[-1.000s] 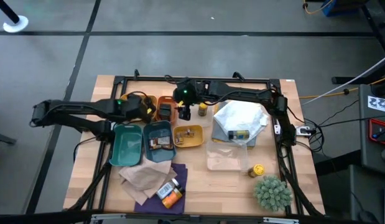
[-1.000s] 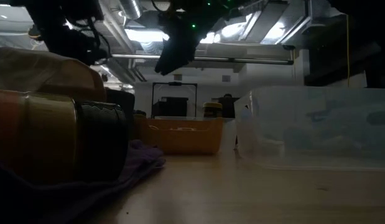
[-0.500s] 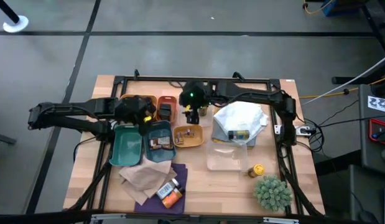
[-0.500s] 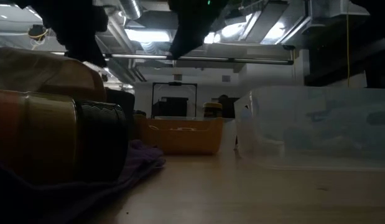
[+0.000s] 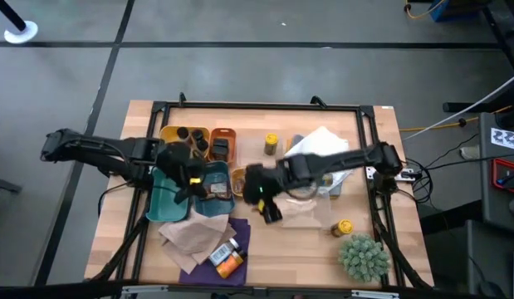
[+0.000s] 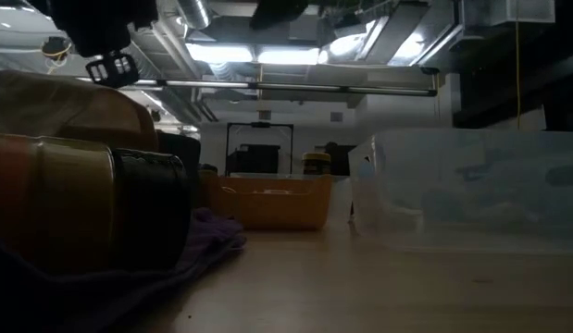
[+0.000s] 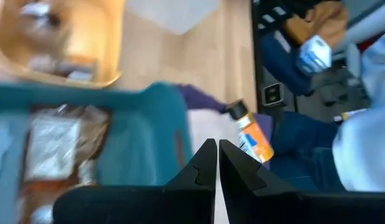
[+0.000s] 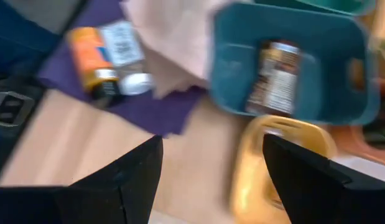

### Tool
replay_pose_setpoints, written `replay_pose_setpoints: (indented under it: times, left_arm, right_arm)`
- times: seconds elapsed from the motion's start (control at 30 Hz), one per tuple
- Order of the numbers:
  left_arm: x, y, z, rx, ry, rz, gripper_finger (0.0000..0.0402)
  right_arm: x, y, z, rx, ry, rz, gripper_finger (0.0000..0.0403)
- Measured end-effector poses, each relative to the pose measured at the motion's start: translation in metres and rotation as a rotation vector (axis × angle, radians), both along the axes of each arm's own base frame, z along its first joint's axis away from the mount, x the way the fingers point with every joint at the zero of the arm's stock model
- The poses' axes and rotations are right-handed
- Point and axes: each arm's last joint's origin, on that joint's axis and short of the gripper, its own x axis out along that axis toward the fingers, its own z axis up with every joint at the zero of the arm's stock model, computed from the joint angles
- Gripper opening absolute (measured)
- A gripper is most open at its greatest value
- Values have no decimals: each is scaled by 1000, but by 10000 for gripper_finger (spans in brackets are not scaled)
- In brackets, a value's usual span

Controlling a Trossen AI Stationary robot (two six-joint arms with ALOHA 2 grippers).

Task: Sort spices by type
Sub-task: Put the yellow spice bottle into the top transparent bin

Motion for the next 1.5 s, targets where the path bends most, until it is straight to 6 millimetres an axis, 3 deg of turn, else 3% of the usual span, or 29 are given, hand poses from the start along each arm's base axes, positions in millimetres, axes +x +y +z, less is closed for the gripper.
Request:
replay_pose_setpoints:
  times: [0.17,0.4,0.63,0.83,1.17,1.5]
  left_arm:
    - [24,-17,3,-6,-148,-85,4]
    - [58,-45,8,15,-443,-195,4]
    - [74,-64,5,-17,-561,-237,4]
    - [74,-68,3,-12,-556,-251,4]
    - [74,-67,2,-11,-550,-252,4]
    - [72,-67,-5,2,-469,-257,4]
  right_arm:
    - [-9,43,-2,17,4,16,276]
    - [-24,86,-1,-8,-30,86,276]
    - [-33,115,2,90,-70,-100,276]
    - [-53,125,-7,106,14,-495,276]
    - [-111,120,-21,33,403,-1112,276]
    - [-128,129,-47,-15,580,-1162,276]
